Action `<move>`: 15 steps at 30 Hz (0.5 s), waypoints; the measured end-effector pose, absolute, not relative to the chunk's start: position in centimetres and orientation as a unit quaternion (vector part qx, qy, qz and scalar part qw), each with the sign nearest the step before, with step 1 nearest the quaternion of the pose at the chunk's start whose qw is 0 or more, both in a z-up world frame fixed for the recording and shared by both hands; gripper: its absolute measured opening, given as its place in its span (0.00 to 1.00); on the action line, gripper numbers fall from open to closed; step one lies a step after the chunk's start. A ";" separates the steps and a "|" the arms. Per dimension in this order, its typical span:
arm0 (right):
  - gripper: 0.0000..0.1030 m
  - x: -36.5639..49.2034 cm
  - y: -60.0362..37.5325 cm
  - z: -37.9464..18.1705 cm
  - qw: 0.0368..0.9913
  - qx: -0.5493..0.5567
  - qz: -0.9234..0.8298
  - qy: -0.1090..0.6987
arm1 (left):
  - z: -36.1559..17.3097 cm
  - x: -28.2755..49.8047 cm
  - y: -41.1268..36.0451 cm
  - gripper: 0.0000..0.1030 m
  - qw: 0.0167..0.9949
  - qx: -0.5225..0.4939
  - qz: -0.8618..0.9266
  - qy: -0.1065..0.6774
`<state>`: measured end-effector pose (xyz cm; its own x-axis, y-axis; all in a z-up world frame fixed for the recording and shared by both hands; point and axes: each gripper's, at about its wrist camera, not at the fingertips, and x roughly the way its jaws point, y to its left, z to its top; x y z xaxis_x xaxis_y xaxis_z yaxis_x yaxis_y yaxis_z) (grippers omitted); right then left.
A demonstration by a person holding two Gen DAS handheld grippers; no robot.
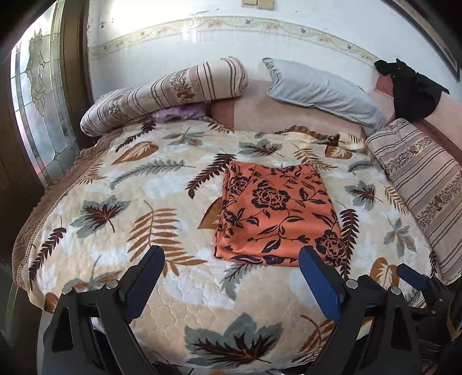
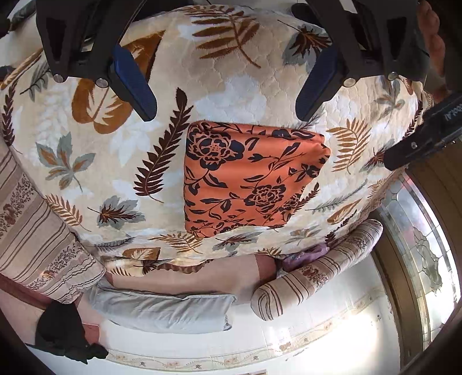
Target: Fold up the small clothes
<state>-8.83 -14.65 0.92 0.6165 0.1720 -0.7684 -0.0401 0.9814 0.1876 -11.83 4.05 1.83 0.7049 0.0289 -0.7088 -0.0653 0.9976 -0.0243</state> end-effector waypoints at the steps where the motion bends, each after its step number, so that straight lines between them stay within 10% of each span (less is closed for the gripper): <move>1: 0.95 -8.8 -14.6 0.9 0.895 0.075 0.058 0.436 | 1.6 -11.7 4.1 0.91 0.922 -0.025 0.030 0.386; 15: 1.00 -6.6 -14.2 0.9 0.897 0.036 0.027 0.440 | 0.8 -10.0 3.9 0.92 0.920 -0.006 0.028 0.391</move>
